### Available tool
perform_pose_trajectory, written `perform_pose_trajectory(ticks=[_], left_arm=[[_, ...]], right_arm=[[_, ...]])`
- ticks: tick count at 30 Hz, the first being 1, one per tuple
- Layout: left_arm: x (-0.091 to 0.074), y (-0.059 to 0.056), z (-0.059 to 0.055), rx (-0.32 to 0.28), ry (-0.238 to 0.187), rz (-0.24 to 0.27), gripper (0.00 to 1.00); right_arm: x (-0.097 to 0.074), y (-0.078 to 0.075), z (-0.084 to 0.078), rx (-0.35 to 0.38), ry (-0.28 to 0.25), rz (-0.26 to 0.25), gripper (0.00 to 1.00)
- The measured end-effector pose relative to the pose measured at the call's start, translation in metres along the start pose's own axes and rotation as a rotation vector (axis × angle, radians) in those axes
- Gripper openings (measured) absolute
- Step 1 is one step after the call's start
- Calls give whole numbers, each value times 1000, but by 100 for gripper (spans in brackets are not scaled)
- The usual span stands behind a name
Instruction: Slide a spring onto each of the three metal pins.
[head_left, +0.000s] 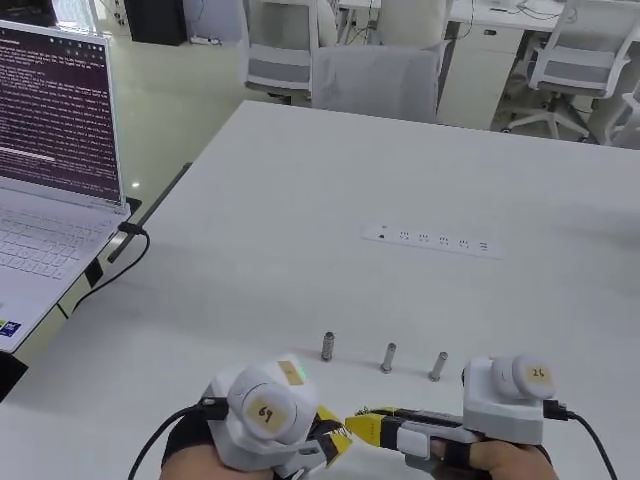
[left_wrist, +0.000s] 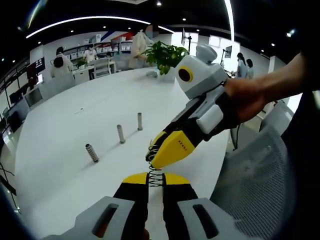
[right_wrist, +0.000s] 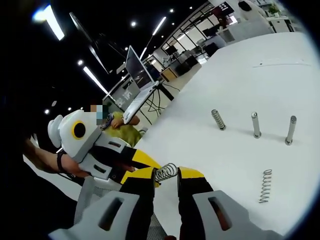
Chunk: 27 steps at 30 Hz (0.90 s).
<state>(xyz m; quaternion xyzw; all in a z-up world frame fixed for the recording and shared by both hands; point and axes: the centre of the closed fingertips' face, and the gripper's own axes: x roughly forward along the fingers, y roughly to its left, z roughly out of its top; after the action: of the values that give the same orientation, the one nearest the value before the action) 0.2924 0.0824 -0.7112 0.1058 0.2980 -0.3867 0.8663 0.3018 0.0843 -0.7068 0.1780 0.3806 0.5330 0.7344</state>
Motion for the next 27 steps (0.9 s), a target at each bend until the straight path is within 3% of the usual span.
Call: perform_pose_trajectory(ticks=[13, 27], left_arm=[[1, 2, 1, 17, -12, 7, 2], [8, 5, -1, -13, -1, 12, 4]], right_arm=[[-2, 11, 9, 18, -27, 36, 9], [-3, 9, 12, -17, -26, 7, 8]])
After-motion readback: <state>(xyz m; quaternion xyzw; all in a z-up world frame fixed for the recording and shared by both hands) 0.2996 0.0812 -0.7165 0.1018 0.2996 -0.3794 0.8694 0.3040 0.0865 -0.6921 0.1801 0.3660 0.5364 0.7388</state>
